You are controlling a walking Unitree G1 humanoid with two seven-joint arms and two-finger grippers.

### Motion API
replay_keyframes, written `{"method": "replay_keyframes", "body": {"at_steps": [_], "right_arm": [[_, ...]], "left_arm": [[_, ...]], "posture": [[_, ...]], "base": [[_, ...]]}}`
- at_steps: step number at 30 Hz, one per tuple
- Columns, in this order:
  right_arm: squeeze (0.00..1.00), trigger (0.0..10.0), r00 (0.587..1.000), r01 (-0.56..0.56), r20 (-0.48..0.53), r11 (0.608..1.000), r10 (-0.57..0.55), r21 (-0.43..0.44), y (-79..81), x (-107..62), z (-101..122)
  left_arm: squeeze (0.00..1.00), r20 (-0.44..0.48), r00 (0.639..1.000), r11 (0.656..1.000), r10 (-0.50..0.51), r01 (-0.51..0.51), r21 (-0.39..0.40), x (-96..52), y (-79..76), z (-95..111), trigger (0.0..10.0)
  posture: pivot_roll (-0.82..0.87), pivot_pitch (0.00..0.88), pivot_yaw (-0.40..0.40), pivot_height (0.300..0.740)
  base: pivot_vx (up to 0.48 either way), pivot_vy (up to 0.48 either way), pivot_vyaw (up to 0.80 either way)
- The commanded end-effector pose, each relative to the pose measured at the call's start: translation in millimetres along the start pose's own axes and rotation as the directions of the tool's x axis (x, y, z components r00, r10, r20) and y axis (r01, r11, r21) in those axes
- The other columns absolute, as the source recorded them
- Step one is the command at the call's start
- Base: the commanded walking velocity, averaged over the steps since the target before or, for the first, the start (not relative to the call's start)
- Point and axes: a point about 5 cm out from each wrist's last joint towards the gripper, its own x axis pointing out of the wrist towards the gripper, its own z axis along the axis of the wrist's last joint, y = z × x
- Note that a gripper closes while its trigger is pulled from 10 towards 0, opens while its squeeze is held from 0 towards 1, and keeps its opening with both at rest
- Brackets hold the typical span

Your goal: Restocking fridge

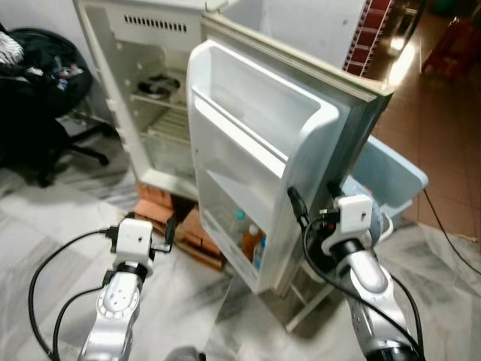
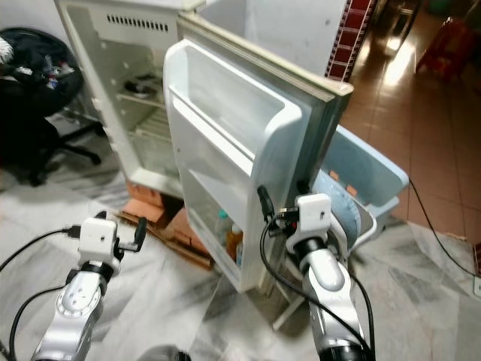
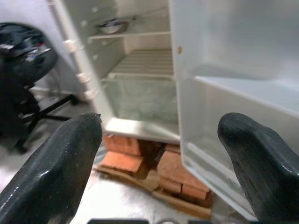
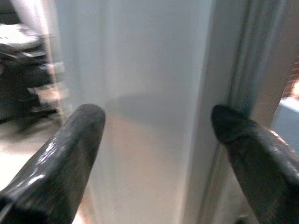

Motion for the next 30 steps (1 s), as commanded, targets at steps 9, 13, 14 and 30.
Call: {"method": "replay_keyframes", "body": {"at_steps": [9, 13, 14, 30], "right_arm": [[0.00, 10.0, 0.874, -0.332, -0.375, 0.943, 0.309, 0.001, -25.5, -19.4, -28.1], [0.00, 10.0, 0.864, -0.267, -0.463, 0.960, 0.199, -0.086, -52.1, -17.9, -30.1], [0.00, 10.0, 0.865, -0.247, -0.470, 0.964, 0.173, -0.100, -56.5, -16.3, -28.7], [0.00, 10.0, 1.000, -0.019, -0.017, 0.999, 0.020, 0.035, -11.5, 56.4, 54.9]], "left_arm": [[0.00, -0.135, 0.991, 0.999, -0.001, 0.007, 0.046, -24.1, 5.8, -26.7, 10.0], [0.00, -0.165, 0.986, 0.999, 0.002, 0.006, 0.048, -31.4, 5.6, -33.7, 10.0], [0.00, -0.165, 0.986, 0.999, 0.002, 0.006, 0.048, -31.2, 5.5, -33.8, 10.0], [0.00, -0.187, 0.982, 0.997, 0.018, -0.004, 0.077, -27.0, 2.1, -33.7, 10.0]], "posture": [[0.03, 0.000, -0.025, 0.740], [0.03, 0.000, -0.031, 0.740], [0.04, 0.000, -0.033, 0.740], [0.02, 0.000, -0.016, 0.740]], "base": [[0.000, 0.000, 0.00], [0.000, 0.000, 0.00], [0.000, 0.000, 0.00], [0.000, 0.000, 0.00]]}}
